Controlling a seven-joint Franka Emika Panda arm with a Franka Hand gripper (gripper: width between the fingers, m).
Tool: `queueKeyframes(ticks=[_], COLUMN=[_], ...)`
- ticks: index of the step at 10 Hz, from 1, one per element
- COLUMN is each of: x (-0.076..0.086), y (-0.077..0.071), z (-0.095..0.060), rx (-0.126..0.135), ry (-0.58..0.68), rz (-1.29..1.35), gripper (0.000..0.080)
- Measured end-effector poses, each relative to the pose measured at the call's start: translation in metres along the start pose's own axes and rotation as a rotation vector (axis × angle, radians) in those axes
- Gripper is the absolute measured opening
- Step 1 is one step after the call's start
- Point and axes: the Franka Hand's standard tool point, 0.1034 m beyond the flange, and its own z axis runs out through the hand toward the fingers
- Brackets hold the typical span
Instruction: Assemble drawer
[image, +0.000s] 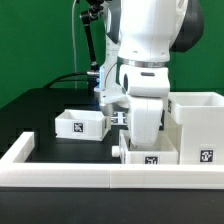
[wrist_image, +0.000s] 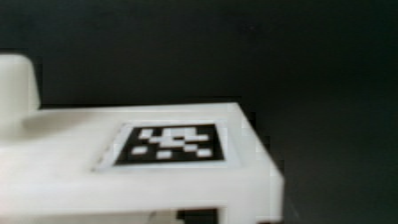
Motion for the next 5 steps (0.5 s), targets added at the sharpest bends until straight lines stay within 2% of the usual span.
queueKeyframes(ticks=[1, 2, 5], x=[-0.0001, 0.0005, 0.0011], y=[0.0011, 0.0022, 0.0013], z=[-0.0001, 0.0005, 0.0015], rx=[-0.009, -0.032, -0.028], ry=[0.001, 0.004, -0.004], rz=[0.001, 0.0, -0.041], gripper=[0.0041, 0.0041, 0.0041])
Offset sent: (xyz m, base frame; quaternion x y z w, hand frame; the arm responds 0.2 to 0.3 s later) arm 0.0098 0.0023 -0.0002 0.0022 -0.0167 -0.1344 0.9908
